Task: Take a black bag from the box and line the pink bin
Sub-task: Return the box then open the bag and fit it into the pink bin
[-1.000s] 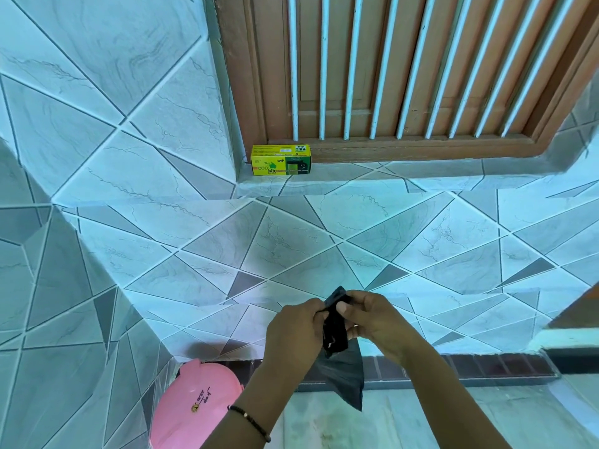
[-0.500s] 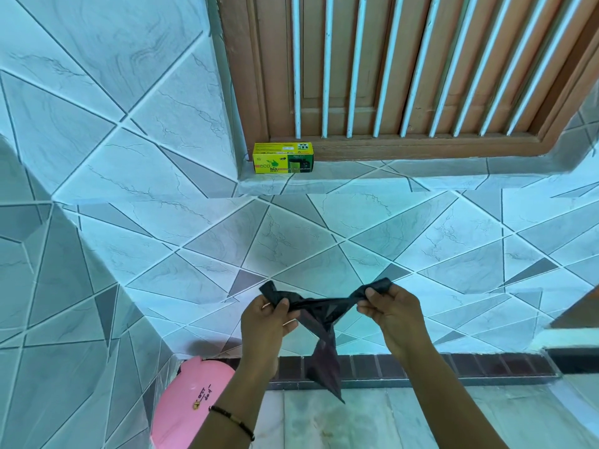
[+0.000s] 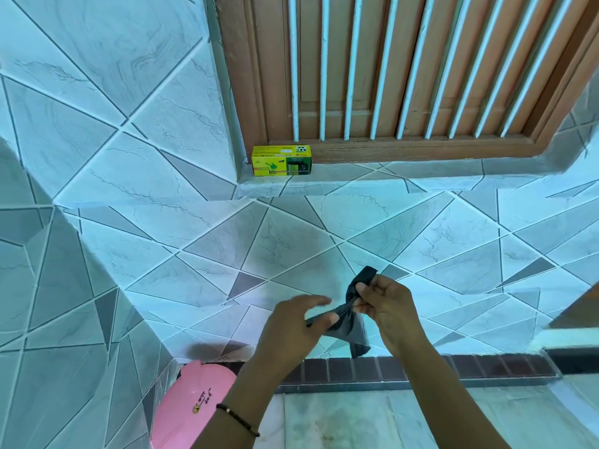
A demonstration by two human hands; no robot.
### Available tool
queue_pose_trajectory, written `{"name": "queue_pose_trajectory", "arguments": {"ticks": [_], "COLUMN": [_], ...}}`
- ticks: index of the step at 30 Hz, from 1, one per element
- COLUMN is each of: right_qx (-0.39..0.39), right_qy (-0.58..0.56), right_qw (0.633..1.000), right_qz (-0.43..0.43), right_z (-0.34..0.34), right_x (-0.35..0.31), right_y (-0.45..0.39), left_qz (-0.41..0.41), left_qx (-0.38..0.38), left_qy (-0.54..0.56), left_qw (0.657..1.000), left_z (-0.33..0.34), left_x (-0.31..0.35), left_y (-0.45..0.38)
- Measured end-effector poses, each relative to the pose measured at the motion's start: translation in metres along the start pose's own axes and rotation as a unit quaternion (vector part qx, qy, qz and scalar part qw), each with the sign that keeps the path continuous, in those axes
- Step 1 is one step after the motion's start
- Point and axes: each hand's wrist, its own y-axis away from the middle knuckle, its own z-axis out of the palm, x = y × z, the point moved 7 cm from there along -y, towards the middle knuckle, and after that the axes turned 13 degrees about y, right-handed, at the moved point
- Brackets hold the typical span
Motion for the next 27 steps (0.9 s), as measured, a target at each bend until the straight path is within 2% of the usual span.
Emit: {"name": "queue_pose_trajectory", "arguments": {"ticks": [4,10,18,22,27], "right_qx": [-0.018,-0.050,-0.039,-0.106,-0.133], "right_qy": [0.004,-0.019,-0.043,0.023,0.077], "right_qw": [1.000,0.998,0.997,0.993,0.987], "right_qz": [0.017,0.028,0.040,0.051,0.057], "right_z": [0.004,0.011,0.006,0.018,0.022], "right_x": [-0.002,0.001,0.000,0.001,0.006], "right_y": [0.001,0.004,0.006,0.013,0.017], "left_qz": [-0.008,-0.045,-0.072,-0.099,-0.163], "left_qx": [-0.020,0.017,0.044,0.073,0.089], "left_qy": [-0.025,0.044,0.131,0.251,0.414], "left_qw": [0.999,0.998,0.988,0.960,0.891], "left_z": [0.010,0.010,0.010,0.007,0.011], "left_x": [0.003,-0.005,-0.002,-0.006,-0.018], "left_y": [0.001,0.001,0.001,0.003,0.007]}}
